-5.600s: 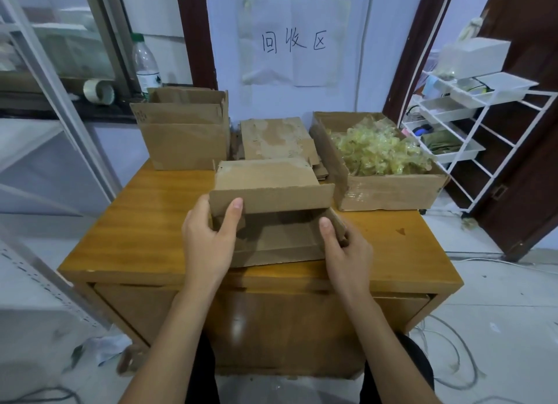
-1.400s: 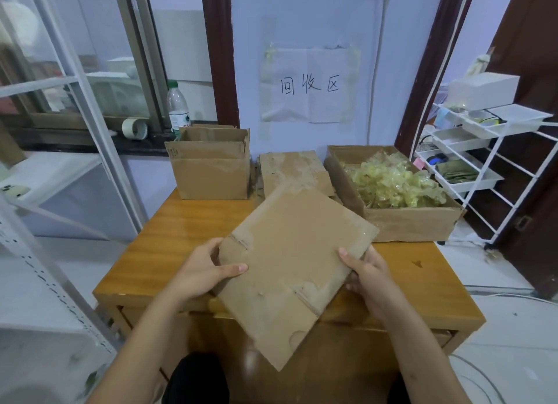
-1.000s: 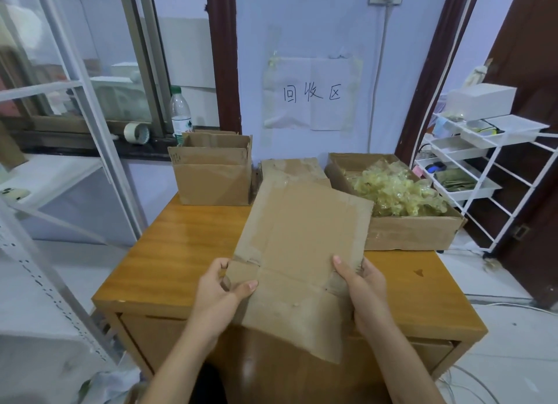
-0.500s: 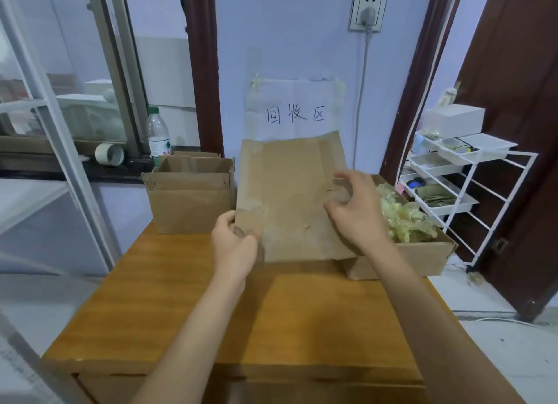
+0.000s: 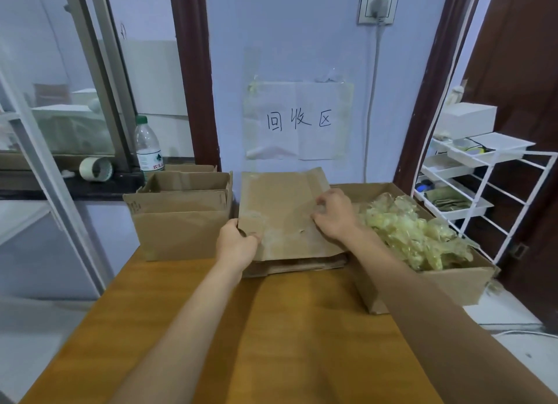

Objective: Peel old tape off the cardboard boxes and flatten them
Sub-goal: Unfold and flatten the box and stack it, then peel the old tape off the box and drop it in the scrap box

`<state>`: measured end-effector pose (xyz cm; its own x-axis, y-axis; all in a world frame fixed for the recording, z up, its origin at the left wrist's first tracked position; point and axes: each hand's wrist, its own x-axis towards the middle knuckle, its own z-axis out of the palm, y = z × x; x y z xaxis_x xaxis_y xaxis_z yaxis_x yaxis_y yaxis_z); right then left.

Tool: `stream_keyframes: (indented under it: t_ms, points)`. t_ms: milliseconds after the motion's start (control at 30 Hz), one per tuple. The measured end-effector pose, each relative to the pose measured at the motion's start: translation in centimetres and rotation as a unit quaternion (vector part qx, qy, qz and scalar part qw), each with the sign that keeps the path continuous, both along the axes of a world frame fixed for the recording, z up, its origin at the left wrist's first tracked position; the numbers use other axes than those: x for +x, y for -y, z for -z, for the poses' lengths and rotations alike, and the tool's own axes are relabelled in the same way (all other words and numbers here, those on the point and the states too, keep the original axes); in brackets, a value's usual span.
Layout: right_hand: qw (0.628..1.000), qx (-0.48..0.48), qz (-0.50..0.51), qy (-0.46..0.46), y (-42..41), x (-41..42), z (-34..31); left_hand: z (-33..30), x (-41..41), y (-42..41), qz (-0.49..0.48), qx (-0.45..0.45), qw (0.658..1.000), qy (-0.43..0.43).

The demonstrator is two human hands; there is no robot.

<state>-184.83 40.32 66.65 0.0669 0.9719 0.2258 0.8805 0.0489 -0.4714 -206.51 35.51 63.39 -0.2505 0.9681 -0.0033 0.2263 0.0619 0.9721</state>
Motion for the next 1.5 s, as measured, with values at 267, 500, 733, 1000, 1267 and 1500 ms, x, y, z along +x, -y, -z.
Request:
stream_keyframes:
  t_ms: [267, 500, 733, 1000, 1267, 1500]
  points:
    - [0.992, -0.104, -0.016, 0.067, -3.3, -0.7, 2.7, 2.3, 1.0, -1.7, 0.001, 0.006, 0.982, -0.189]
    - [0.978, -0.17, -0.03, 0.115, -2.8, -2.3, 6.2, 6.2, 1.3, -1.6, 0.052, 0.061, 0.96, -0.268]
    - [0.987, -0.136, -0.006, 0.08, -2.5, -2.3, 7.5, 7.6, -0.5, -1.2, 0.19, -0.019, 0.926, -0.325]
    - [0.987, -0.135, 0.054, 0.072, -2.1, -3.0, 7.9, 6.2, -1.6, -3.5, 0.242, -0.044, 0.899, -0.362]
    - [0.989, -0.116, 0.063, 0.071, -2.1, -3.1, 8.4, 7.0, -1.7, -4.0, 0.251, -0.039, 0.905, -0.341]
    - [0.99, -0.11, 0.064, 0.064, -2.7, -3.0, 8.5, 7.5, -1.5, -4.3, 0.222, -0.022, 0.915, -0.335]
